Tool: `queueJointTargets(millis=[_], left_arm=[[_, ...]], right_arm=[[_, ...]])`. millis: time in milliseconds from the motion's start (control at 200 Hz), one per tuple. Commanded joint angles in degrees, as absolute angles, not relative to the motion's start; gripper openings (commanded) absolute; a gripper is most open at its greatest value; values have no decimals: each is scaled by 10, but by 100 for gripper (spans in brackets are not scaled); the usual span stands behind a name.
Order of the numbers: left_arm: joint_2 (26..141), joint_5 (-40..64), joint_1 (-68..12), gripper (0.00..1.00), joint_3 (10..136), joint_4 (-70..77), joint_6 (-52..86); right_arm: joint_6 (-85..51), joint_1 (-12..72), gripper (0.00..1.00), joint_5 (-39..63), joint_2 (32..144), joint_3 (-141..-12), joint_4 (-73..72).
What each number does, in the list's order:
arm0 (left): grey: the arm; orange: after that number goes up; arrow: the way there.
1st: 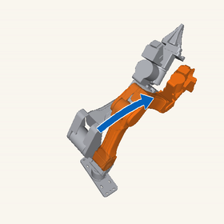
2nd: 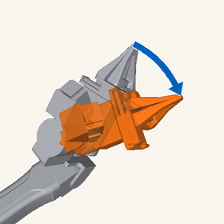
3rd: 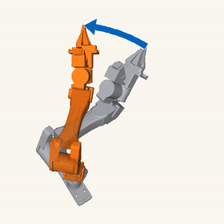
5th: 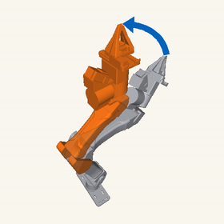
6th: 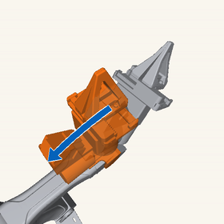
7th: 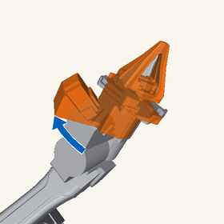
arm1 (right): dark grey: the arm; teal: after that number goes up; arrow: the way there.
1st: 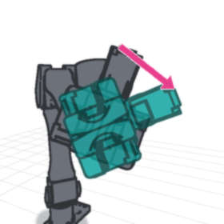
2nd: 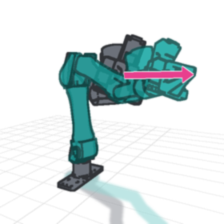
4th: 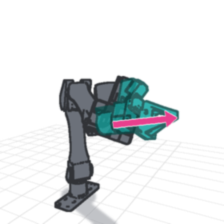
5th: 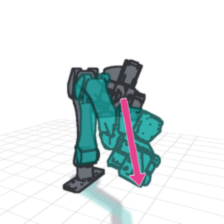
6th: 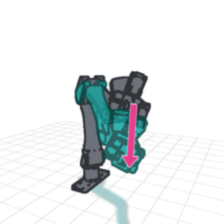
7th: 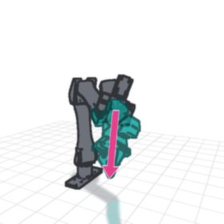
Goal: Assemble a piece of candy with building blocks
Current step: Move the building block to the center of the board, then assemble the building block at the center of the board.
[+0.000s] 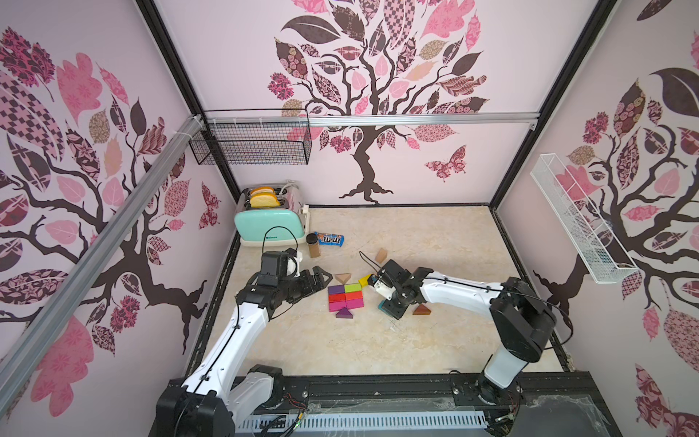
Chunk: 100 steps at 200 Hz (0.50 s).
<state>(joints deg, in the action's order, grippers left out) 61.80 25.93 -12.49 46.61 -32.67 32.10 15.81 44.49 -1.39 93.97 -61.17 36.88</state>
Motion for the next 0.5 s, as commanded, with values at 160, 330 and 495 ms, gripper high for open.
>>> queueJointTargets(millis=[160, 330, 495], left_arm=[[766, 195, -215, 98, 602, -316, 287], [916, 176, -267, 95, 713, -320, 272], [1054, 174, -300, 85, 822, -322, 275]], right_arm=[[-31, 340, 60, 47, 742, -535, 337], [-90, 319, 62, 71, 641, -472, 328], [-154, 320, 61, 155, 565, -406, 308]])
